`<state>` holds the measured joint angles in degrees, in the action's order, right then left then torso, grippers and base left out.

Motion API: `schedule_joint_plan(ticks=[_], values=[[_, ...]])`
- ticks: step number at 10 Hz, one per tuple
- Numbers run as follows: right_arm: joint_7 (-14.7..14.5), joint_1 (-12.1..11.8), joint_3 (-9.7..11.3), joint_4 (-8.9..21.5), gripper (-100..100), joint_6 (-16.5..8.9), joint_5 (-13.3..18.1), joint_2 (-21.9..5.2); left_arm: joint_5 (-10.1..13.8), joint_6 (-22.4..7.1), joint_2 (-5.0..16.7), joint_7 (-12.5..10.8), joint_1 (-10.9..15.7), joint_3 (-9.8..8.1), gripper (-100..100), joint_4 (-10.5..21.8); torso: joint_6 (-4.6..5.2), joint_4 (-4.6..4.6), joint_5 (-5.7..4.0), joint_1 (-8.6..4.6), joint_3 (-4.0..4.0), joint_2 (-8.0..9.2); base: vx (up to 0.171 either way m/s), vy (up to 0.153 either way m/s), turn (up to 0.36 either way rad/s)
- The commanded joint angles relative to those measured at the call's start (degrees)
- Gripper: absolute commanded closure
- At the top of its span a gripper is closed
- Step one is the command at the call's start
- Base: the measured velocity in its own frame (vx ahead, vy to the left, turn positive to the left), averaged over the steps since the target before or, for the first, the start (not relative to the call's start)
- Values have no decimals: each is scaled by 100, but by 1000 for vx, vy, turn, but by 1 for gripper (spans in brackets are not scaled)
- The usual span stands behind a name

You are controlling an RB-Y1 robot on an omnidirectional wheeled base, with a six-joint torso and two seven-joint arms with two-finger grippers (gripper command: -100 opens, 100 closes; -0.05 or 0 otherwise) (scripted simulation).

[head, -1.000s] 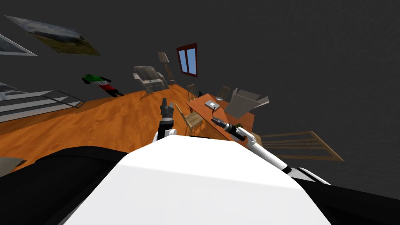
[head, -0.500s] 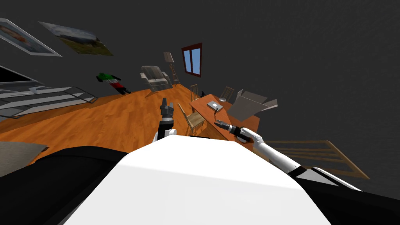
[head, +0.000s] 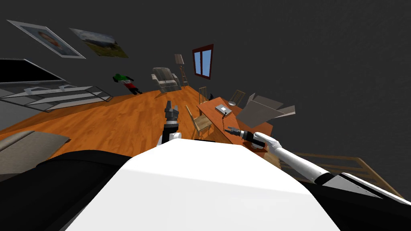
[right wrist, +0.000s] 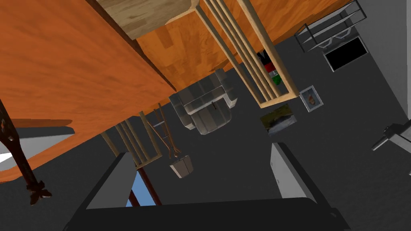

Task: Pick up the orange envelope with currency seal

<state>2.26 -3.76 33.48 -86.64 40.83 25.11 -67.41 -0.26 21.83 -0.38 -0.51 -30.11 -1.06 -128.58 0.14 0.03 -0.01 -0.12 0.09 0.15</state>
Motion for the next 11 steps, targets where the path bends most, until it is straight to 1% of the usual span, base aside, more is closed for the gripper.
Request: schedule_joint_plan(ticks=[1, 2, 3, 4, 6, 9, 10, 11], values=[[-114, -104, 90, 183, -100, 27, 102, -286, 0, 0, 0, 0, 0, 0, 0, 0, 0, 0, 0, 0, 0, 0, 6, -22, 100], [-163, -132, 178, 379, -100, 66, 188, -475, 0, 0, 0, 0, 1, 0, 0, 0, -3, 1, 0, -1, 1, 1, -2, -32, 165], [-163, -132, 178, 379, -100, 66, 188, -575, 0, 0, 0, 0, 1, 0, 0, 0, -3, 1, 0, -3, 2, 4, -9, -31, 60], [-163, -132, 178, 379, -100, 66, 188, -575, 0, 0, 0, 0, 0, 0, 0, 0, -2, 2, -1, -2, 3, 5, -4, -15, -8], [-273, -217, 336, 747, -100, 138, 347, -976, 0, 0, 0, 0, 1, 0, 0, 0, -4, 1, 0, 2, 2, 4, -8, -28, 109], [-453, -399, 534, 1222, -100, 231, 551, -1571, 0, 0, 0, 0, 1, 0, 0, 0, -1, 4, -4, -16, 9, 15, -38, -64, 94], [-513, -465, 589, 1364, -100, 258, 609, -1725, 0, 0, 0, 0, 1, 0, 0, 0, -1, 5, -5, -17, 13, 22, -62, -55, 49], [-513, -465, 589, 1364, -100, 258, 609, -1727, 0, 0, 0, 0, 1, 0, 0, 0, 0, 6, -4, -13, 15, 25, -35, -37, 12]])
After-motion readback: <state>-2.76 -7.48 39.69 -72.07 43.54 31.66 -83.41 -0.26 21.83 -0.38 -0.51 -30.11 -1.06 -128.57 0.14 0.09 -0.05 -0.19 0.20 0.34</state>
